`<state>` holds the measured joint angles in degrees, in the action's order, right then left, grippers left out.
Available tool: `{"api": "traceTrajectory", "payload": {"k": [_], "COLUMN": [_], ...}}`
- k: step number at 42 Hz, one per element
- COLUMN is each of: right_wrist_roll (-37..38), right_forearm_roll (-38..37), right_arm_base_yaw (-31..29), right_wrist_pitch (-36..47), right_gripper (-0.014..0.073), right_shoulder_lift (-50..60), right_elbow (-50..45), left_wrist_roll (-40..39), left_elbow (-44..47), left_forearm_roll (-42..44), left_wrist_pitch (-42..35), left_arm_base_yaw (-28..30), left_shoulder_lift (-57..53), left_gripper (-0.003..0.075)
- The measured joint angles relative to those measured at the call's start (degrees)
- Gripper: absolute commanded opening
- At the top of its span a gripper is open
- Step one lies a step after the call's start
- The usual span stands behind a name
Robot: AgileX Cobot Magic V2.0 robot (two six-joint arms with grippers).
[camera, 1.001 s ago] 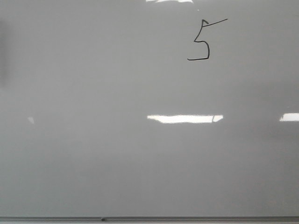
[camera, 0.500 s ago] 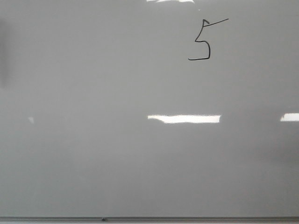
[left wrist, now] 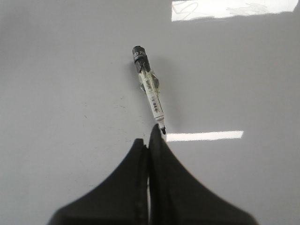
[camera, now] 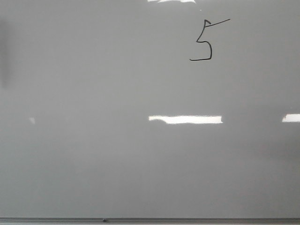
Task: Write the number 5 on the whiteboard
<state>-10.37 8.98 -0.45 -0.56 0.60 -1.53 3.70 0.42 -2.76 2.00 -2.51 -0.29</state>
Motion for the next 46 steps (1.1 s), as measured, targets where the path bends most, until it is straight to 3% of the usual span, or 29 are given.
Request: {"api": "traceTrajectory", "payload": {"k": [5, 10, 46], "right_wrist_roll": [10.8, 14.4, 13.6], "right_forearm_roll": [-7.3, -9.6, -10.6], "right_arm_base_yaw": [0.2, 0.4, -0.4], "right_wrist_pitch": [0.0, 0.0, 0.1], "right_gripper": [-0.0069, -0.0069, -0.0069], "right_shoulder_lift": [0.0, 0.0, 0.0], "right_elbow": [0.0, 0.0, 0.0], "left_wrist_roll": [0.0, 0.0, 0.0], "left_elbow": [0.0, 0.0, 0.0], "left_forearm_roll": [0.0, 0.0, 0.0], "left_wrist_pitch": [0.0, 0.0, 0.0], "left_arm_base_yaw": [0.0, 0.0, 0.0], "left_shoulder_lift": [0.0, 0.0, 0.0], "left_gripper": [-0.0020, -0.0020, -0.0020]}}
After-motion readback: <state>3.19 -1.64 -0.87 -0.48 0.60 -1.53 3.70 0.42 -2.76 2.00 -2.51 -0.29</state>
